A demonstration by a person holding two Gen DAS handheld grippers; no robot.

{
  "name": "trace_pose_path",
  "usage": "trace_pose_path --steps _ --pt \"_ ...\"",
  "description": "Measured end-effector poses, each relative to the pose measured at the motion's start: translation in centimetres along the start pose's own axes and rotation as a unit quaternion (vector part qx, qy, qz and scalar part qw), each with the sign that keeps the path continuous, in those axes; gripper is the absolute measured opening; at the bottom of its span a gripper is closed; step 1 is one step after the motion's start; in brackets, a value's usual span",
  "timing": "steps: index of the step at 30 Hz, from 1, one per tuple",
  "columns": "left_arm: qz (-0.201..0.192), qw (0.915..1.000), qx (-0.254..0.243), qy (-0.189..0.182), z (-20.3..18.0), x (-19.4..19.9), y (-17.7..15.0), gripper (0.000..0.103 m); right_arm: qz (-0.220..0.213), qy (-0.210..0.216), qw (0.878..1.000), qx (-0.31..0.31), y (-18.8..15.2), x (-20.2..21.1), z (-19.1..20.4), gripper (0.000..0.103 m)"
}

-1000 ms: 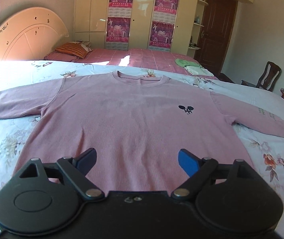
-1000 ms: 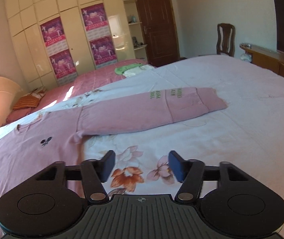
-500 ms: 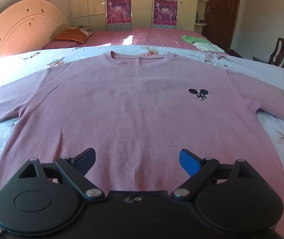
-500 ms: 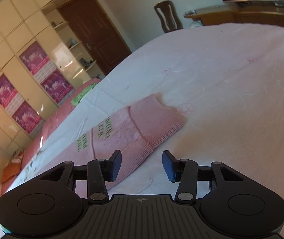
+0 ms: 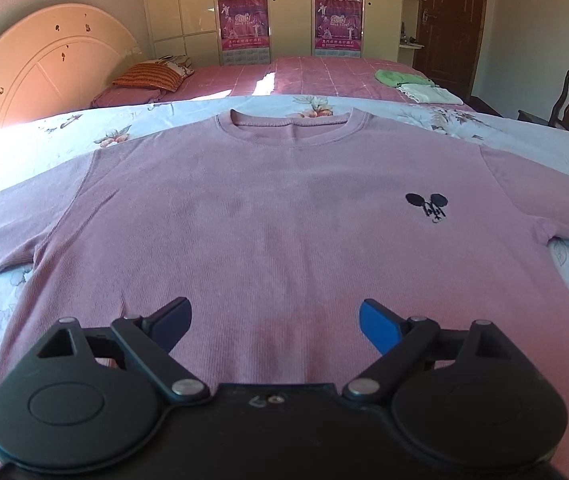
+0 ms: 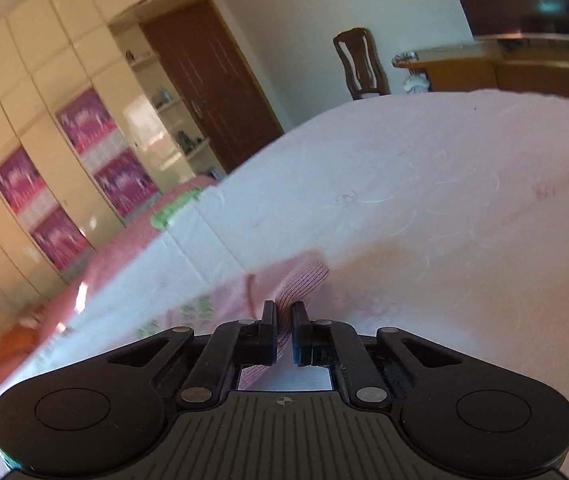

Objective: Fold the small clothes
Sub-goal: 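Lift the held sleeve with the right tool and fold it across the body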

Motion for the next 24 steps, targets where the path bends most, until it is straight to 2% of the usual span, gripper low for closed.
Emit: trace_pose_path --steps 1,7,12,18,21,24 --pt "0.007 1.0 -0.001 -0.002 0.4 -0.5 0.1 0.09 0.002 0.004 1.0 -0.011 -0.3 0.0 -0.2 0.006" --pt "0.005 0.9999 0.009 -0.011 3.0 -1.6 1.0 0.084 -0.027 0.022 0.998 0.045 -0.5 3.3 3.7 0.006" --pt "-0.007 0.9993 0.016 -0.032 5.2 -2.5 1.7 0.072 -0.033 0.085 0.99 0.11 -3.8 6.3 12.0 0.006" --pt "-0.016 0.9974 0.04 -0.057 8.2 -3.4 2.4 0.069 -0.016 0.176 0.966 0.189 -11.8 10.2 24.5 0.006" --pt "0.0 0.9951 0.069 -0.071 10.0 -4.3 2.5 0.062 0.001 0.226 0.946 0.232 -17.4 11.6 31.3 0.006" --pt "-0.009 0.9923 0.09 -0.085 11.7 -4.6 3.2 0.06 0.027 0.266 0.925 0.27 -23.6 12.6 37.0 0.006"
Point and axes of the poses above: each gripper's, at about its wrist camera, not at the fingertips, and x roughly against the way its jaws point, z to its left, y to its top, the point moved 10 cm from there along -x, roughly the way its jaws point, and after that the axes turned 6 degrees about -z, right-handed, at the moved point
